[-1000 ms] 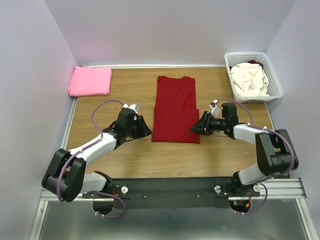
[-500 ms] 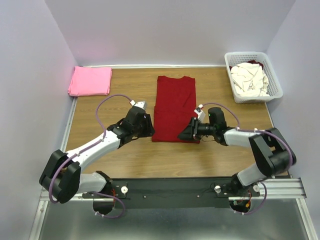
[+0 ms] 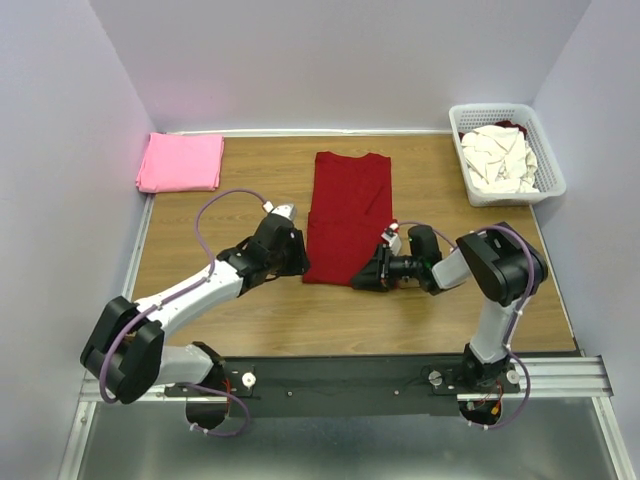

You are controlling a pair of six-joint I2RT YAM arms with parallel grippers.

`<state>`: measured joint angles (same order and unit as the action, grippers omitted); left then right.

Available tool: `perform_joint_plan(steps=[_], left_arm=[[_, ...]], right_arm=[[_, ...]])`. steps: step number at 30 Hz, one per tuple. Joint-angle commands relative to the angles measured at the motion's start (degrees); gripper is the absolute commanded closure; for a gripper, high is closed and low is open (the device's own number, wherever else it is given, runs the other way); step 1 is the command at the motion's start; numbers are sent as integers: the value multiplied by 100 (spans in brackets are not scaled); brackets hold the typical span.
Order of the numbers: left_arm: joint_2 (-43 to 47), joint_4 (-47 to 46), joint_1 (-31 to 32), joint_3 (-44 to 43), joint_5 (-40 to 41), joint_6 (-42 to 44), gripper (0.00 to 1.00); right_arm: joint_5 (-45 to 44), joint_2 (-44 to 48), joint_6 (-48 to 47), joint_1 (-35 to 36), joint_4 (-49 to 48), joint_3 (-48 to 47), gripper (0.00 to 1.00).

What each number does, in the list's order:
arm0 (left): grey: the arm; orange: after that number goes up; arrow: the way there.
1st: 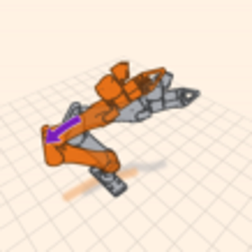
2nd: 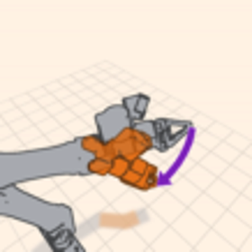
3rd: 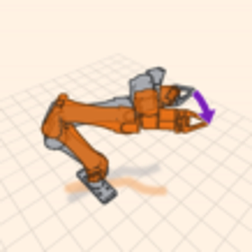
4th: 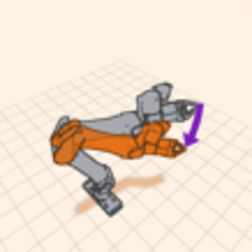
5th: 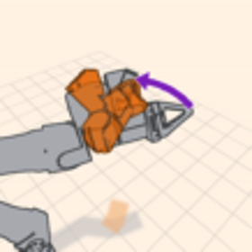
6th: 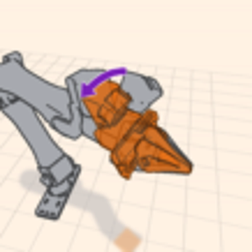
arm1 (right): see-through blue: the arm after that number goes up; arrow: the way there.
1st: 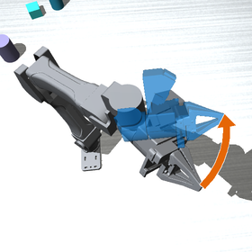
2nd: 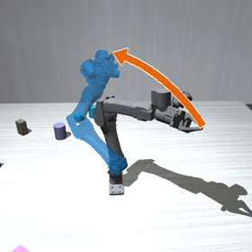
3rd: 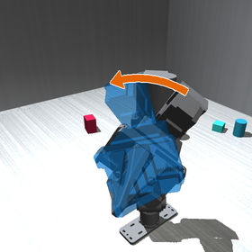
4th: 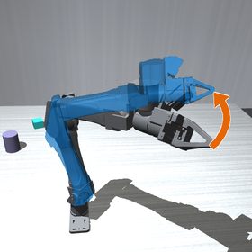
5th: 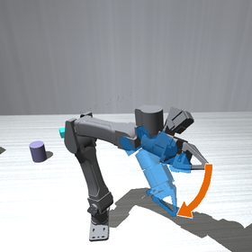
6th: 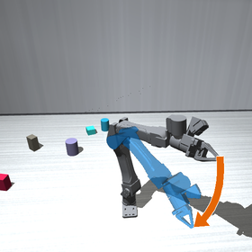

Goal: Fold and stack the t-shirts
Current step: Fold the tshirt

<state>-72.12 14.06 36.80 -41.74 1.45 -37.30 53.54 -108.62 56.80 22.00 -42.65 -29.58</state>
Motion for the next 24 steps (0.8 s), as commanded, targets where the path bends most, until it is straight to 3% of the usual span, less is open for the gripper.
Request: perform_joint_plan(steps=[1,6,11,20,24], left_arm=[[-310,-105,91,-212,-354,161,50],[-899,-492,100,-309,-795,214,65],[-1541,-510,91,-458,-1085,355,81],[-2043,-809,-594,113,-1727,557,86],[-1457,-870,-665,113,-1763,513,83]], right_arm=[[-335,592,-203,15,475,129,56],[-660,1413,-923,-81,1767,-205,55],[-336,1256,-1021,-503,1787,22,55],[209,369,-1390,-1558,1708,577,56],[306,481,-1417,-1558,1699,541,56]])
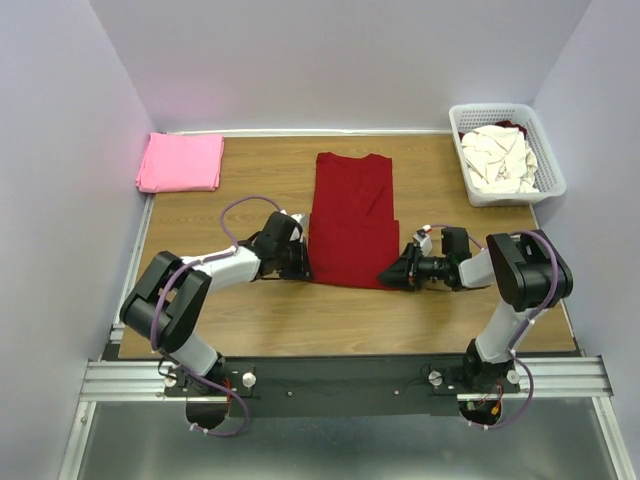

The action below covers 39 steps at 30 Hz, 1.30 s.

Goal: Fold and stack the t-shirts
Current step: Fold the tshirt

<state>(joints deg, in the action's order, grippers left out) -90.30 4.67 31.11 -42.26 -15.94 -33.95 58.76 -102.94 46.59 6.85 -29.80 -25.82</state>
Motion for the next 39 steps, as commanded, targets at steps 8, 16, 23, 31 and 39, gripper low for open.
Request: perform_joint_plan(steps=[8,16,23,31,39], left_arm=[[1209,-2801,-378,534,-373,-550,78],[-1206,-3804,-483,-81,-1306,-1104,79],[-2026,-5009,-940,586,-1850,-1939,79],[-888,-4900,-1037,877,-2028,-2038,77],[1048,-1208,-862,201,72,-36,52]], right_arm=[[-243,318,-880,-44,1099,-133,55],[-260,405,-914,-44,1143,-142,55],[-357,546,-1055,-44,1345,-168,55],[-925,1606,-1265,-44,2309,-528,55],[-3359,3094,-1890,193,4709,-1389,50]])
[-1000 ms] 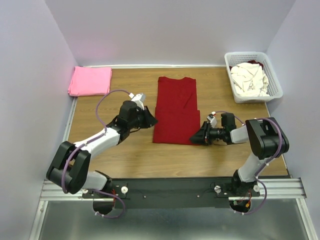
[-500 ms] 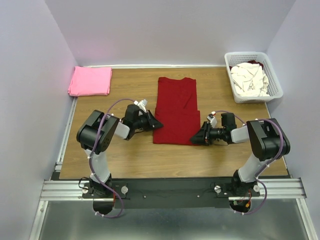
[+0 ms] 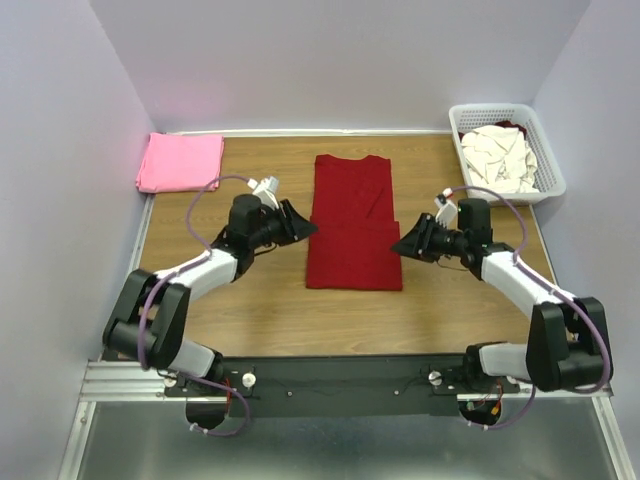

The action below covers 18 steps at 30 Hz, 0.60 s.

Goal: Fold and stack the t-shirts
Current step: Fold the tshirt

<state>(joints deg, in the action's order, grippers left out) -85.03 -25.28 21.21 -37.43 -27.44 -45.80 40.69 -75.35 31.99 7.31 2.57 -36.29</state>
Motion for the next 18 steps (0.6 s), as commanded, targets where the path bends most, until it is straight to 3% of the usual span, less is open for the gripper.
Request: perform_joint_plan(steps=[1,3,7,11,18], left_arm=[[767,2312,207,-352,1676,1326,47],[988,2797,496,-502,2197,1704,33],[1305,3747,988,-634,3024,1829,23],[1305,4101,1473,-643,3508,1698,21],[1147,4136,1728,-564,3509,1583,21]], right_arm=[[-1929,380,-491,217,1979,-543,50],[-3063,477,-492,568,2361,-685,50],[-4181,338,-299,1131,3029,-888,49],[-4674,-49,-35,1833,3180,-1020,49],[-4930,-814,141,2354,3188,-1257,50]])
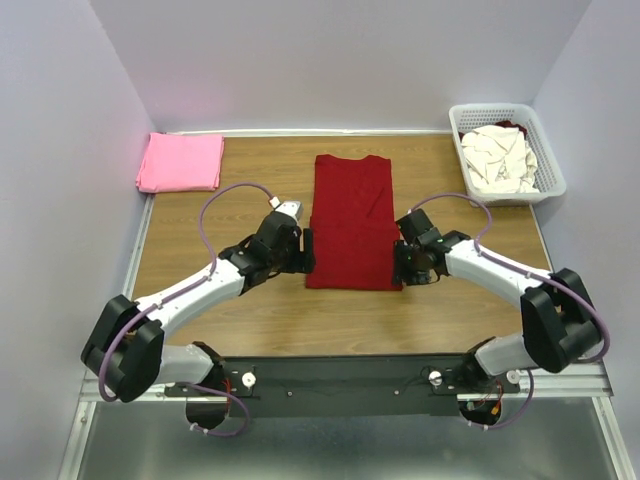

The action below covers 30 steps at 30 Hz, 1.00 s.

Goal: Fold and stack the t-shirts
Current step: Fold the tshirt

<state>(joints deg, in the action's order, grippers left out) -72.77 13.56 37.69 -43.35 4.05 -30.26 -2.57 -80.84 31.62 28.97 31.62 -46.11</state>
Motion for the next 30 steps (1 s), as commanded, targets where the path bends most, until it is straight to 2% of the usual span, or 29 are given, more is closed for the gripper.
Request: perform_joint_plan(steps=[1,8,13,18,19,21,30], left_arm=[[-97,252,98,20,377,38,21],[-289,217,195,-77,421,20,21],[-422,208,265,-77,394,-6,21],[-659,313,353,-164,403,-50,22],[-738,331,362,-182,421,-50,22],[-817,436,388,-252,517,-120,22],[-1388,683,511,-525,605,-165,29]], right_arm=[[-631,-344,196,214,284,-293,50],[-596,-889,266,504,275,-215,51],[-604,-1100,354,671,266,-65,62],[-718,-1180,345,759,275,-21,87],[-745,-1180,328,768,275,-30,94],[-807,-1154,310,785,275,-21,99],[-930,-1022,301,812,178,67,99]])
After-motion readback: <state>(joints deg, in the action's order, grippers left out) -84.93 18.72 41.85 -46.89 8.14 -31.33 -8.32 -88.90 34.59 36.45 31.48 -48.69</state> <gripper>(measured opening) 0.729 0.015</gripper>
